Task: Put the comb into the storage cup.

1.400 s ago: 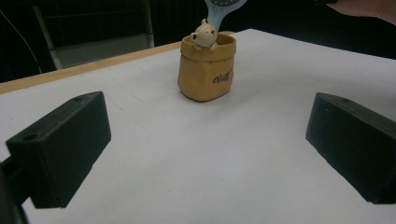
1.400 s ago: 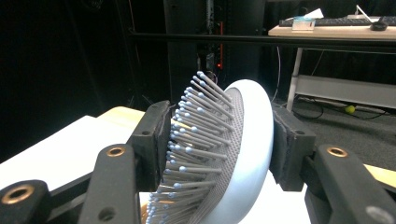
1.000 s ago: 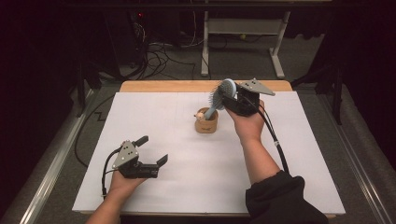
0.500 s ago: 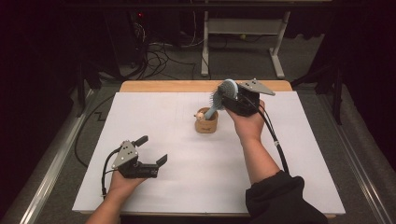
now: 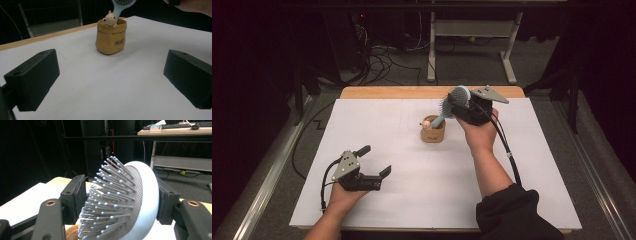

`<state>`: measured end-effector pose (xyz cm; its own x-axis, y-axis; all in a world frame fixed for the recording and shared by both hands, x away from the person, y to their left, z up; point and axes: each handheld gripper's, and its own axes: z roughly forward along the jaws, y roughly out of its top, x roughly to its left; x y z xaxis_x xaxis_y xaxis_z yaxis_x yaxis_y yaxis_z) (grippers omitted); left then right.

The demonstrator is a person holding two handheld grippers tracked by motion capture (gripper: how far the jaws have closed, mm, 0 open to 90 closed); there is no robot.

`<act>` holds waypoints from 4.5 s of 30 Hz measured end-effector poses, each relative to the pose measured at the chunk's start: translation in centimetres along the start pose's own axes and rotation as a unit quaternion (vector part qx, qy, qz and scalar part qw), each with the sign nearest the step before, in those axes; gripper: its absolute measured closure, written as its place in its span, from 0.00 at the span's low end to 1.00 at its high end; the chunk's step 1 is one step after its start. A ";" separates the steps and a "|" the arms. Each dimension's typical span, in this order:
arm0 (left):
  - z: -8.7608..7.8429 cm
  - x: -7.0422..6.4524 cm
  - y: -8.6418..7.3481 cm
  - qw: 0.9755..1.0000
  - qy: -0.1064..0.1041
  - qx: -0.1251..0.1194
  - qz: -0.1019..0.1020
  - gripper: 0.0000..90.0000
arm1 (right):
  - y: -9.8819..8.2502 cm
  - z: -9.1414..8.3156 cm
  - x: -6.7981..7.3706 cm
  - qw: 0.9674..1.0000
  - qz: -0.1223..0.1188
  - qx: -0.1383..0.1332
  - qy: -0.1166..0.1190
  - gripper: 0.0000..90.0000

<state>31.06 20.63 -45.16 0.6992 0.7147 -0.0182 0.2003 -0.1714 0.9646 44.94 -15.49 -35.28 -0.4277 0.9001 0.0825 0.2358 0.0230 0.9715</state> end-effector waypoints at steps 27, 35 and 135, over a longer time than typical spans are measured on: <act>0.1 0.0 -0.1 1.000 -0.002 0.001 -0.002 0.01 | -1.0 -0.2 -1.5 1.000 0.006 0.013 -0.011 0.35; 0.0 0.0 -0.1 1.000 -0.002 0.000 -0.002 0.01 | -1.0 -0.2 -1.4 1.000 0.000 0.015 -0.010 0.34; -0.2 0.4 -0.3 1.000 0.008 0.011 -0.007 0.01 | -10.4 -7.9 -1.8 0.997 -0.041 0.070 0.014 0.00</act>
<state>31.17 21.11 -45.42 0.6845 0.7284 -0.0277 0.2259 -0.1758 0.9582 36.32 -20.79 -43.82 -0.4738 0.8806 0.0116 0.3179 0.1588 0.9347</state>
